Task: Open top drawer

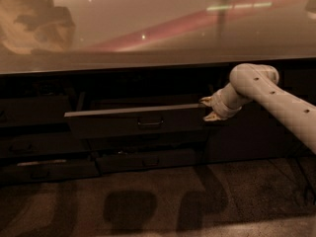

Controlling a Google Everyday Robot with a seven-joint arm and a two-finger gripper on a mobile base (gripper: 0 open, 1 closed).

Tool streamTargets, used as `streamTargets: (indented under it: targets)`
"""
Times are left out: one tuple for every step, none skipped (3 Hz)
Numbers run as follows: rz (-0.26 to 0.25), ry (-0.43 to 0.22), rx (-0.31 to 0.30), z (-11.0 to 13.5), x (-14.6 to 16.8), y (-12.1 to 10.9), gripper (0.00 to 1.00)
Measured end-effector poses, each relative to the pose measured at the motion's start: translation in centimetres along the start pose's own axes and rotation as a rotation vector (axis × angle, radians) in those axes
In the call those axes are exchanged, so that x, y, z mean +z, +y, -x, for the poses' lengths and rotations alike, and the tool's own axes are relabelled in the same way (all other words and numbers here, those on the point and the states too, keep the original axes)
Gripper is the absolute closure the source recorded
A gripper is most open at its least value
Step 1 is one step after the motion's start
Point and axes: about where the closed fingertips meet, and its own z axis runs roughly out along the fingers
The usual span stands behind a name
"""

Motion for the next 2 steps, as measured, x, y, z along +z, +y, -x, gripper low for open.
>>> streamTargets:
  targets:
    - [0.0, 0.0, 0.0, 0.04, -0.2, -0.08, 1.0]
    - [0.001, -0.002, -0.003, 0.19, -0.25, 0.71, 1.0]
